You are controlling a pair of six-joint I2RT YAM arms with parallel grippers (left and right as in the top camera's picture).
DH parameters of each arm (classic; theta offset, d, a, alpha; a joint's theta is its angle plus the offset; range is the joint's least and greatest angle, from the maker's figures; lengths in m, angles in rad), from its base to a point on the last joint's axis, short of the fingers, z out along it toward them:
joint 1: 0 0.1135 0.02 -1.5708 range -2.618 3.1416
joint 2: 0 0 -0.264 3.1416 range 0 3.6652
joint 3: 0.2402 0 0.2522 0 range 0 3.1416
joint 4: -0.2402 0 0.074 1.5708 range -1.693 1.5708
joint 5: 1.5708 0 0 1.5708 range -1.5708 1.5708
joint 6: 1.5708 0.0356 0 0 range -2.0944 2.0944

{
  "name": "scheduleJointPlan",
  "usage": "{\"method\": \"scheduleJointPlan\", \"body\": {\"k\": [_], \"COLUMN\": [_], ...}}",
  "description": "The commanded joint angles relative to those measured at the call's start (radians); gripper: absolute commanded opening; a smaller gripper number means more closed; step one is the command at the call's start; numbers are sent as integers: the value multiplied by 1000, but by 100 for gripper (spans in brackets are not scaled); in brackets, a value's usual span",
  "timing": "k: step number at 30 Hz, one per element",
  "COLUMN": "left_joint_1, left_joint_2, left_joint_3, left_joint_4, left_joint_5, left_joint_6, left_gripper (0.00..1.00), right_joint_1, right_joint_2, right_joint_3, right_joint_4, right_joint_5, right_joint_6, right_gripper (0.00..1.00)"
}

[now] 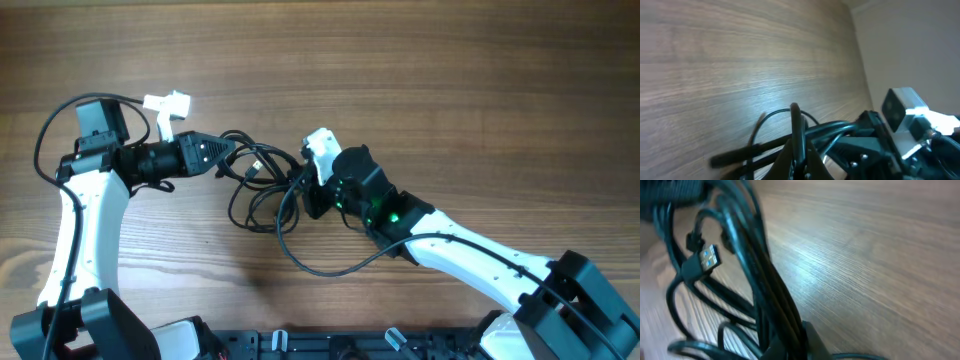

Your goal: Untangle cables

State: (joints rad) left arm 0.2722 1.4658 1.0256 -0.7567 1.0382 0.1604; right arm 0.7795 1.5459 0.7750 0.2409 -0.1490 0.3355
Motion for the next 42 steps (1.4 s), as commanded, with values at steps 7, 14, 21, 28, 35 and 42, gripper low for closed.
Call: {"method": "scheduleJointPlan", "body": {"k": [7,14,21,28,35,42], "left_joint_1": [23,23,23,23,23,23], "left_joint_2": [-24,-24,-24,-24,-24,-24], "left_joint_3": [26,26,26,26,26,26], "left_joint_4": [24,24,21,16,16,20], "left_joint_5": [-406,-438,-435,-426,-431,-430], "left_joint_6": [-399,-503,-698,-884,-927,-714], "left_gripper": [4,4,4,4,4,4], "right_joint_1": [-9,-9,-9,-9,-9,-9], "right_joint_2": [16,16,16,16,16,16], "right_joint_3": [-24,-24,-24,-24,-24,-24], "right_joint_4": [-17,-17,-39,-52,-77,-78], "right_joint_5": [151,177,183,183,209,209], "right_joint_6": [271,386,595,620,671,523], "right_gripper": [4,4,4,4,4,67]}}
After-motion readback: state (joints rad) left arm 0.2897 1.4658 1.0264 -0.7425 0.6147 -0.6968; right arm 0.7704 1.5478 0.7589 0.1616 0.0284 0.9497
